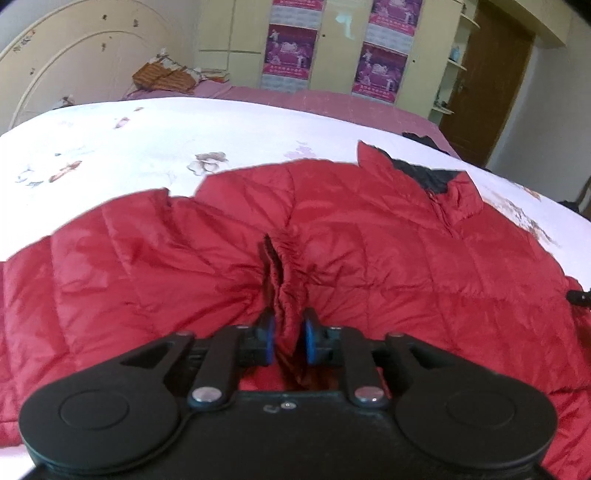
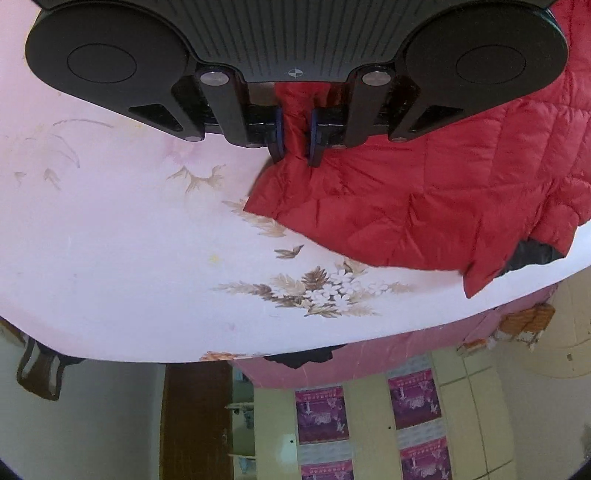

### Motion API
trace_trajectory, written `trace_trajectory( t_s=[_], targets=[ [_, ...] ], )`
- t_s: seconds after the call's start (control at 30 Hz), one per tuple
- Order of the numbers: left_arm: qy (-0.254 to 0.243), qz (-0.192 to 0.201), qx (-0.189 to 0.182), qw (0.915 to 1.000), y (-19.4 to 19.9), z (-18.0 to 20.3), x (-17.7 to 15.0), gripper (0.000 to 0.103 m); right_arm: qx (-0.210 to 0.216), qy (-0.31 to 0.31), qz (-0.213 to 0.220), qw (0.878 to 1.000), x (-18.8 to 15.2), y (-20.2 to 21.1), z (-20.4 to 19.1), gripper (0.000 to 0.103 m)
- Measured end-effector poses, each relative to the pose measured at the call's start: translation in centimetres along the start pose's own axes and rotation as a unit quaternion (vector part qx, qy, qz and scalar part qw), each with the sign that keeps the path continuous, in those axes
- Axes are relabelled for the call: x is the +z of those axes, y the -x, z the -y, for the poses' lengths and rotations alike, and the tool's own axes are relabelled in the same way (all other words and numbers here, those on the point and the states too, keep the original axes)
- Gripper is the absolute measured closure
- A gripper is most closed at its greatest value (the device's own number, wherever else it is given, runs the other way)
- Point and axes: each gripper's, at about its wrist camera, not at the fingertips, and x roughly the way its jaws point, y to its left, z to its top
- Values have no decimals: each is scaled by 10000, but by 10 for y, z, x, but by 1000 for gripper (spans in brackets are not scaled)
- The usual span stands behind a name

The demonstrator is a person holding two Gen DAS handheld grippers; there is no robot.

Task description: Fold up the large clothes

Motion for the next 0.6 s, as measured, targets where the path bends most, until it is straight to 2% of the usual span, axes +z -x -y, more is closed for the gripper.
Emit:
trace_trajectory(
  t_s=[0.03, 0.1, 0.13, 0.17, 0.23, 0.33, 0.47, 0.57, 0.6],
  targets=[
    [-11, 45, 60, 10000, 3, 0, 1, 75, -107, 56, 124, 9998, 1, 6, -1, 68],
    [-31, 150, 187, 9997, 14, 0, 3, 56, -167, 156, 390, 9990, 4, 20, -4, 48],
    [-38, 253, 298, 9992, 20, 2, 4, 37, -123, 177, 470, 9987, 5, 26, -7, 48],
    [-49, 406, 374, 9985, 26, 2, 4, 33, -24, 197, 524, 9984, 7, 33, -11, 48],
    [-169, 656, 349, 9971, 40, 5, 4, 36, 287, 232, 570, 9977, 7, 45, -21, 48],
    [-379, 726, 78, 9966, 49, 14, 2, 41, 717, 512, 534, 9947, 0, 55, -51, 48],
    [-516, 357, -40, 9980, 35, 23, -7, 43, 1203, 920, 258, 9881, -20, 56, -98, 48],
    [-339, -156, 87, 9993, 16, 18, -13, 42, 1311, 1197, 83, 9841, -35, 51, -120, 48],
    [-234, -214, 86, 9995, 14, 14, -14, 40, 1284, 1302, -21, 9831, -41, 47, -126, 48]
  ],
)
